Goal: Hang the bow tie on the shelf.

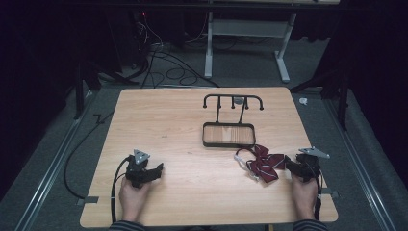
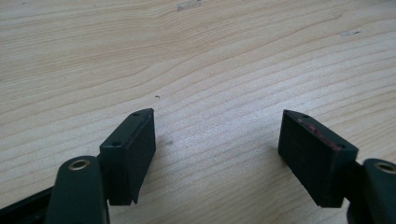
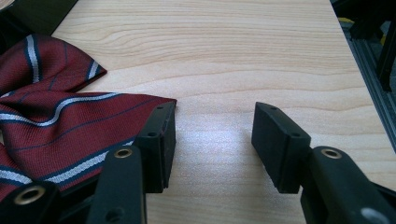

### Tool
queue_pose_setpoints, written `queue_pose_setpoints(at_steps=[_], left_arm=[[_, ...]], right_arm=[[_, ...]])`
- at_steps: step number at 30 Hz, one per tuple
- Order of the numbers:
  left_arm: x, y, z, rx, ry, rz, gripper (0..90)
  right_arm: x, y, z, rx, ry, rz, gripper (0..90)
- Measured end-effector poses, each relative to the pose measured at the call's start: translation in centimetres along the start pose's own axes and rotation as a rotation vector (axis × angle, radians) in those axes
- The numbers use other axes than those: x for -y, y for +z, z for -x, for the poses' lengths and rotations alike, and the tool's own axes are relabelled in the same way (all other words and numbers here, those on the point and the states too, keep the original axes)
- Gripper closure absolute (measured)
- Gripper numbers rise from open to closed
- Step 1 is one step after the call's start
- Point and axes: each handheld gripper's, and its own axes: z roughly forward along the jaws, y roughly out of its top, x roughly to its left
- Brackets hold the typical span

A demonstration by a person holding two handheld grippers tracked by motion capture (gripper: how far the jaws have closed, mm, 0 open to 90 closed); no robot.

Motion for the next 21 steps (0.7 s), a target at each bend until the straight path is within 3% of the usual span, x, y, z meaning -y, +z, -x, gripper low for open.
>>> queue_pose_setpoints(at_steps=[21], left_arm=[[-0.01,-0.02,-0.03,0.003,-0.002,-0.002,27.7]], right_arm=[[0.1,-0.13,-0.04,-0.006,0.0,0.002,52.5]])
